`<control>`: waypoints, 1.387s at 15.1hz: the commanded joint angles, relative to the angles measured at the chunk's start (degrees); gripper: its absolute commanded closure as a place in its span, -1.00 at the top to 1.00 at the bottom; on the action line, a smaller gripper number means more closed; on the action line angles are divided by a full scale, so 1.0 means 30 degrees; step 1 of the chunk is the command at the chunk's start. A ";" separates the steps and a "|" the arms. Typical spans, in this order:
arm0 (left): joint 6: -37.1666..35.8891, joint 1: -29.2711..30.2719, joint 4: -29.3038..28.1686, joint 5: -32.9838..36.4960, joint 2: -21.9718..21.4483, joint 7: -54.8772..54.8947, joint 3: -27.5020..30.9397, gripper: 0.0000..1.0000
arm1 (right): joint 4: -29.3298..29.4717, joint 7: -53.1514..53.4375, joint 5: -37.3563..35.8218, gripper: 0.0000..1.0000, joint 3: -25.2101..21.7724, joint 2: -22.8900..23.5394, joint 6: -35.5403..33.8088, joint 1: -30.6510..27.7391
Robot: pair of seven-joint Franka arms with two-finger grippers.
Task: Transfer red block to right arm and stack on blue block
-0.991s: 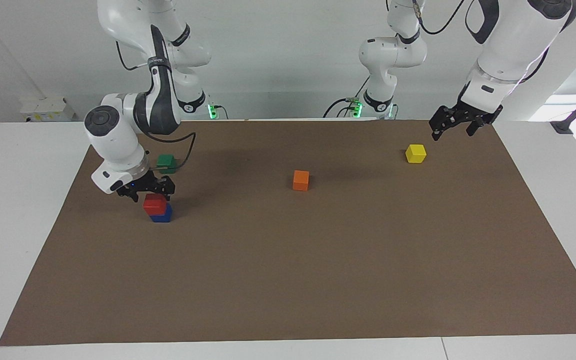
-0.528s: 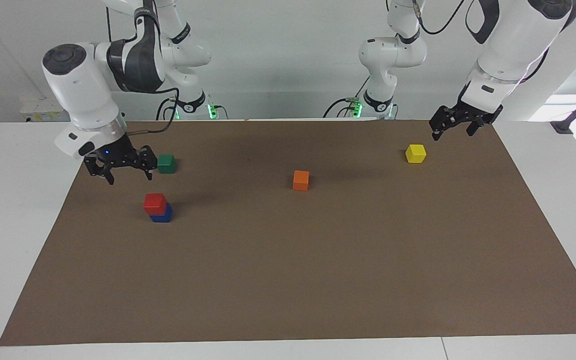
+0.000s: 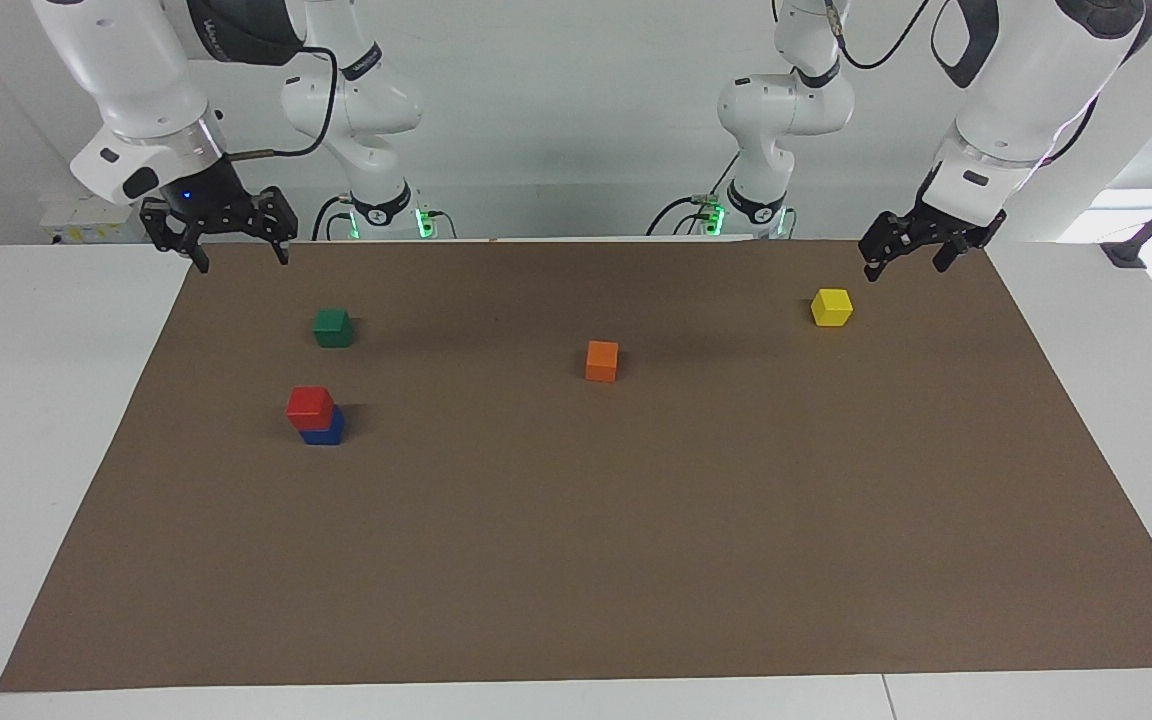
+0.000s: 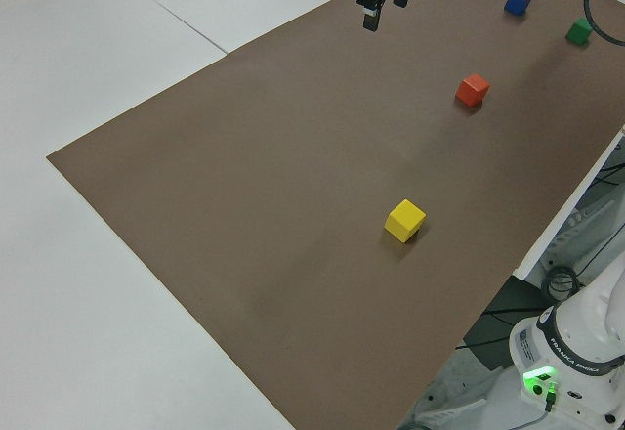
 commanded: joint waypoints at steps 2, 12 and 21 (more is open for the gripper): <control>-0.0306 0.0094 -0.0135 -0.0140 -0.0304 0.0116 0.0009 1.00 | -0.0096 -0.0048 0.0339 1.00 0.0149 -0.0279 -0.1187 -0.0590; -0.0306 0.0094 -0.0135 -0.0140 -0.0304 0.0145 0.0009 1.00 | 0.2014 -0.0546 0.0310 1.00 0.0209 0.0864 -0.1364 -0.1149; -0.0306 0.0094 -0.0135 -0.0140 -0.0304 0.0116 0.0009 1.00 | 0.2043 -0.0458 0.0310 1.00 0.0208 0.0834 -0.1306 -0.1236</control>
